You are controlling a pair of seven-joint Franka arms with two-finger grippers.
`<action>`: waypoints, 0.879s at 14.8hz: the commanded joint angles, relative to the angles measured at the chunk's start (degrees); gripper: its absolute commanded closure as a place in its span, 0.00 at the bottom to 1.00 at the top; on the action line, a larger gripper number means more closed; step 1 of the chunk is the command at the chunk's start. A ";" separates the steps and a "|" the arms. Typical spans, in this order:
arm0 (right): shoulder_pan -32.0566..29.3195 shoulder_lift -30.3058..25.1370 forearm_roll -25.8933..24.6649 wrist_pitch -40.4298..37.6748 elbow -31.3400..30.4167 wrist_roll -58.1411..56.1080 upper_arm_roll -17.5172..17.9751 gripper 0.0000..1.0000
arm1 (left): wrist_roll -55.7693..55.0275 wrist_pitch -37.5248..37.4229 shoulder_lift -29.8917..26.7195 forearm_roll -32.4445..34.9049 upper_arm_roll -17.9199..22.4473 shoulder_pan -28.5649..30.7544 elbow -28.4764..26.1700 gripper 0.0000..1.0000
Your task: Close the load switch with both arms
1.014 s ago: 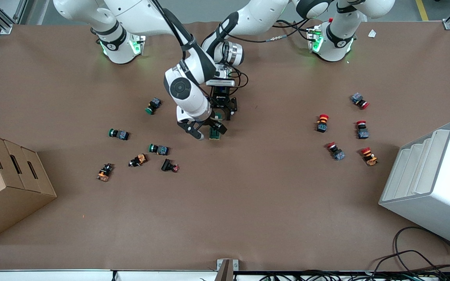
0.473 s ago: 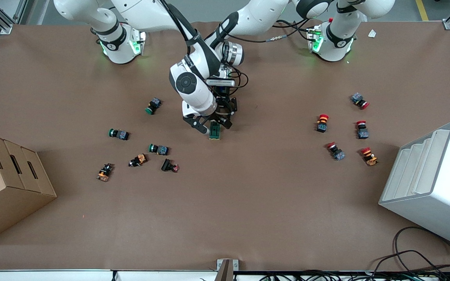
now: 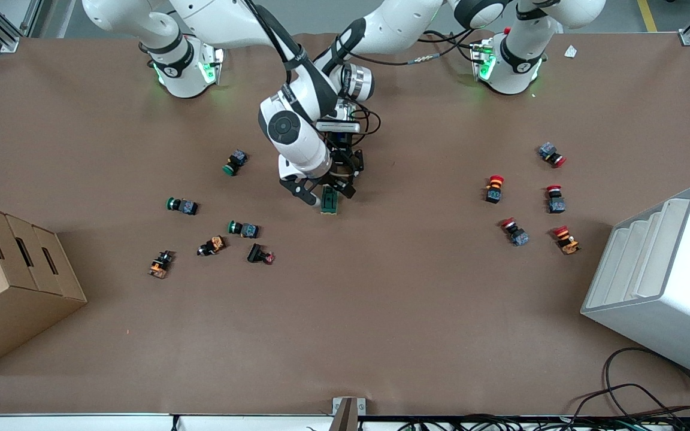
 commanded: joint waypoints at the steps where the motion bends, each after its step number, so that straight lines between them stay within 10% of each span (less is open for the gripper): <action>1: -2.29 -1.13 0.56 0.80 1.69 -1.21 -0.54 0.00 | -0.09 5.46 7.29 1.63 0.41 0.29 4.12 0.01; 13: -2.91 1.32 0.47 -0.08 6.26 -1.12 -0.54 0.00 | -0.01 5.55 7.29 1.63 0.41 0.38 4.12 0.01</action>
